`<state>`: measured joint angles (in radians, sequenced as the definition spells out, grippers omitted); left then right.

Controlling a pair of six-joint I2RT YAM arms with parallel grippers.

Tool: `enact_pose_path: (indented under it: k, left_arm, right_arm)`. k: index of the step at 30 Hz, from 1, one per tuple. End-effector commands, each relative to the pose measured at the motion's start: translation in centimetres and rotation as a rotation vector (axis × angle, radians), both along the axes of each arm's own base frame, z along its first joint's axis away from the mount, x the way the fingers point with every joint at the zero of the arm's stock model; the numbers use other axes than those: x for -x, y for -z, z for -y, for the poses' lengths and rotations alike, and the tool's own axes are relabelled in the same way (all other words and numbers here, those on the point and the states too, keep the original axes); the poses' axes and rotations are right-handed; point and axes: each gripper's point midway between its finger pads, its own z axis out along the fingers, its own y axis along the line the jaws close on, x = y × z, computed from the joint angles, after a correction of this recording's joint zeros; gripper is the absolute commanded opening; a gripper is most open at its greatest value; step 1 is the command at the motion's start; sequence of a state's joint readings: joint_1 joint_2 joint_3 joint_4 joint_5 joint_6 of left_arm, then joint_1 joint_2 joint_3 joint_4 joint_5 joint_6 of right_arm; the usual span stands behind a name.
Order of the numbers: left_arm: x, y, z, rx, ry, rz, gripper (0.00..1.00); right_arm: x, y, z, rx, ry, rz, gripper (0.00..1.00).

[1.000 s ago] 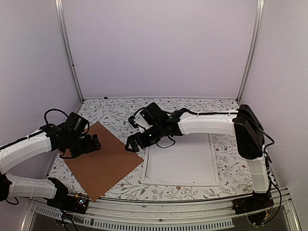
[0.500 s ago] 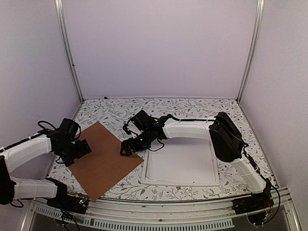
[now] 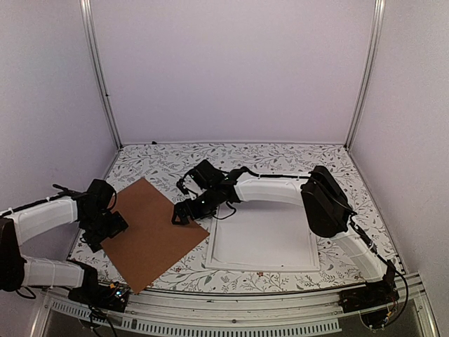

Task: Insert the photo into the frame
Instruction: Turn over the backboard at the center of the board.

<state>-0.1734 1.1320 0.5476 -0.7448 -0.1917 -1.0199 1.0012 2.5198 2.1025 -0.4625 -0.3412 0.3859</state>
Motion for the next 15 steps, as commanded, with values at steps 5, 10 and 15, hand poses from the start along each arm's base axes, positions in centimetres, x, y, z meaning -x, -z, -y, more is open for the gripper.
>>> enact_pose_path:
  k: [5,10,15]
  left_arm:
    - [3.0,2.0,-1.0,0.016,-0.125,-0.035,1.0]
    - [2.7,2.2,-1.2,0.015,-0.126,-0.011,1.0]
    - [1.6,3.4,0.6,0.113,-0.049,0.024,0.98]
  right_arm:
    - [0.7,2.4,0.5,0.037,-0.004,-0.071,0.96]
    - [0.7,2.4,0.5,0.035,-0.008,-0.074,0.96]
    - [0.9,3.2,0.8,0.052,-0.003,-0.09,0.96]
